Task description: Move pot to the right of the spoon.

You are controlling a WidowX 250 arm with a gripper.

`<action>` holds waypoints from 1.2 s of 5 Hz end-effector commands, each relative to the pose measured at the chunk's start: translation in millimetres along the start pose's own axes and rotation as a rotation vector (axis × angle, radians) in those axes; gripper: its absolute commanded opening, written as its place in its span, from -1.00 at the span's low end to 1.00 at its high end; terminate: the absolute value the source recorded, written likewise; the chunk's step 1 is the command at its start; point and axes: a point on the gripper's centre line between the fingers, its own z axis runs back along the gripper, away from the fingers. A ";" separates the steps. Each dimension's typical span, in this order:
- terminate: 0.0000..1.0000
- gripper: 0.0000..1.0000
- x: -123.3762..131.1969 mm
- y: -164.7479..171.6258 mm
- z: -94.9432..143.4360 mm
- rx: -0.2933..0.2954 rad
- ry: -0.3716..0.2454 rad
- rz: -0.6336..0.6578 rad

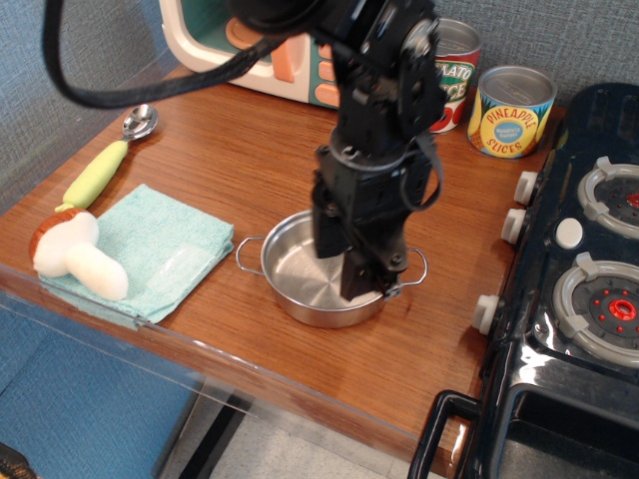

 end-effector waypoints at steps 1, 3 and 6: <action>-1.00 1.00 -10.4 0.7 -10.8 0.017 0.027 0.011; -1.00 -1.00 -11.6 -1.7 -32.6 -0.001 0.075 0.014; -1.00 -1.00 -9.4 -3.2 -30.0 -0.003 0.065 -0.013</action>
